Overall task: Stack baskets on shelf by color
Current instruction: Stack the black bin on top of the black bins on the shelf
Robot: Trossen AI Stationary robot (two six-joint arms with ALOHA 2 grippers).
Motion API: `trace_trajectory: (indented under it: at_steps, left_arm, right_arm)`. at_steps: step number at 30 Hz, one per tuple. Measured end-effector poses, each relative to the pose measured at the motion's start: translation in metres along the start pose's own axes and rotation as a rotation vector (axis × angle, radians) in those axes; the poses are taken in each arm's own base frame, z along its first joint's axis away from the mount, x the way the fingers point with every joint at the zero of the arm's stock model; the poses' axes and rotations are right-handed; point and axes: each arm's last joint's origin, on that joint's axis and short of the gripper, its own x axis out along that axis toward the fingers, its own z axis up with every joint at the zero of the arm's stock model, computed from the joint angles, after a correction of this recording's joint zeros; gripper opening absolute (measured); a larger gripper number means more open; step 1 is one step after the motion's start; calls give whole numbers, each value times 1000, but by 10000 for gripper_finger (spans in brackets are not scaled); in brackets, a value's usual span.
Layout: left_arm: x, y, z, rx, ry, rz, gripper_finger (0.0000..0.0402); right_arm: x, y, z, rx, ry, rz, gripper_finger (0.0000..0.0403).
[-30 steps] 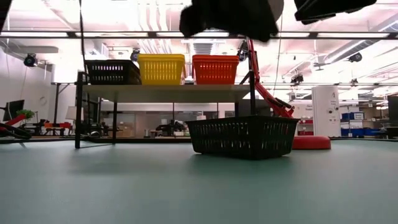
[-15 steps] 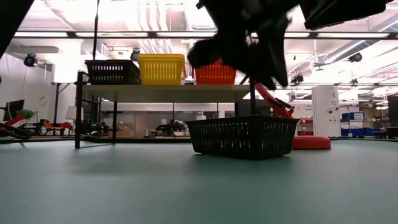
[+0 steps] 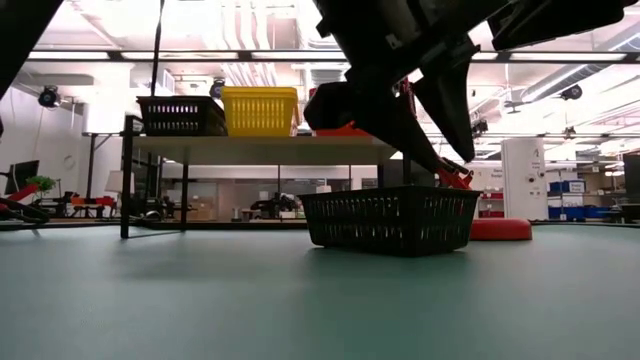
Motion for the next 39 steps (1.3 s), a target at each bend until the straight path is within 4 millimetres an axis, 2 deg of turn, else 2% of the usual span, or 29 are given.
trace_trajectory:
  at_steps: [4,7,14,22,29,39]
  left_arm:
    - [0,0,0,23,-8,1,161]
    - [1,0,2,28,-34,4,177]
    - [16,6,-6,26,-82,3,180]
    - [28,14,-12,9,-134,22,175]
    - [34,19,-17,2,-133,29,134]
    - [37,21,-21,11,-128,31,17]
  right_arm:
    - [0,0,0,0,0,0,72]
    - [0,0,0,0,0,0,74]
    - [0,0,0,1,0,0,82]
    - [0,0,0,1,2,0,71]
    - [0,0,-2,-3,15,2,68]
    - [1,1,-4,-4,36,4,68]
